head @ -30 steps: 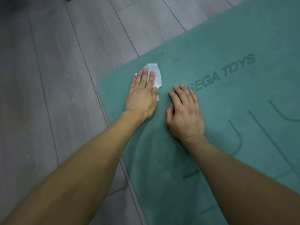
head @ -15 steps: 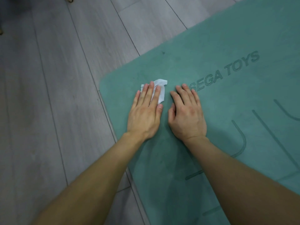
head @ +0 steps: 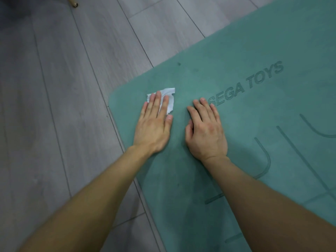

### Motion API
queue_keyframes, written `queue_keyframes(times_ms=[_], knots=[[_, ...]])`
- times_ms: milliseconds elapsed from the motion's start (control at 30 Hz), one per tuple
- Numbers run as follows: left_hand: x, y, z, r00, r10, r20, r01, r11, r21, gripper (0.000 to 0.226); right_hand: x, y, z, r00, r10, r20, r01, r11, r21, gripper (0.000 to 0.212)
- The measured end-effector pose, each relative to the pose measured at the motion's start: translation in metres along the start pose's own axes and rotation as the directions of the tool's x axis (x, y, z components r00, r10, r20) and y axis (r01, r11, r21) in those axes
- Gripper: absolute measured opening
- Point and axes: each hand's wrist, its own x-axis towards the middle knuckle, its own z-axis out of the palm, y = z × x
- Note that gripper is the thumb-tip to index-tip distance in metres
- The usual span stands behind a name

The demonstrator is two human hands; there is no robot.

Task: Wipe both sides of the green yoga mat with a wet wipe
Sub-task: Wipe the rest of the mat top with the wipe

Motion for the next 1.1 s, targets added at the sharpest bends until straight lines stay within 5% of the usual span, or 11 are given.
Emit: queue_keyframes(times_ms=[200, 467, 667, 933, 1033, 1100], knots=[[0.109, -0.015, -0.016, 0.998, -0.069, -0.001, 0.069, 0.997, 0.023, 0.067, 0.000, 0.000, 0.002, 1.000, -0.012, 0.001, 0.012, 1.000, -0.009, 0.048], [-0.059, -0.020, 0.002, 0.999, -0.037, -0.006, 0.037, 0.999, -0.008, 0.063, 0.000, -0.001, 0.000, 1.000, -0.004, 0.012, 0.004, 1.000, 0.000, 0.048], [0.071, -0.052, -0.019, 0.973, -0.228, -0.028, 0.228, 0.973, -0.025, 0.064, -0.002, 0.001, 0.003, 0.999, -0.022, -0.025, 0.022, 1.000, 0.004, 0.047], [-0.057, -0.011, 0.002, 0.985, -0.174, -0.007, 0.173, 0.984, -0.042, 0.065, 0.002, -0.007, -0.002, 1.000, -0.002, 0.020, 0.003, 0.998, -0.065, 0.043], [-0.029, -0.021, 0.000, 0.982, -0.189, -0.022, 0.188, 0.982, -0.032, 0.064, 0.017, -0.030, 0.007, 0.999, 0.031, 0.037, -0.030, 0.999, -0.025, 0.035], [0.011, -0.033, -0.004, 0.973, -0.223, -0.062, 0.220, 0.974, -0.047, 0.064, 0.017, -0.040, 0.017, 0.992, -0.090, 0.089, 0.088, 0.996, 0.028, 0.046]])
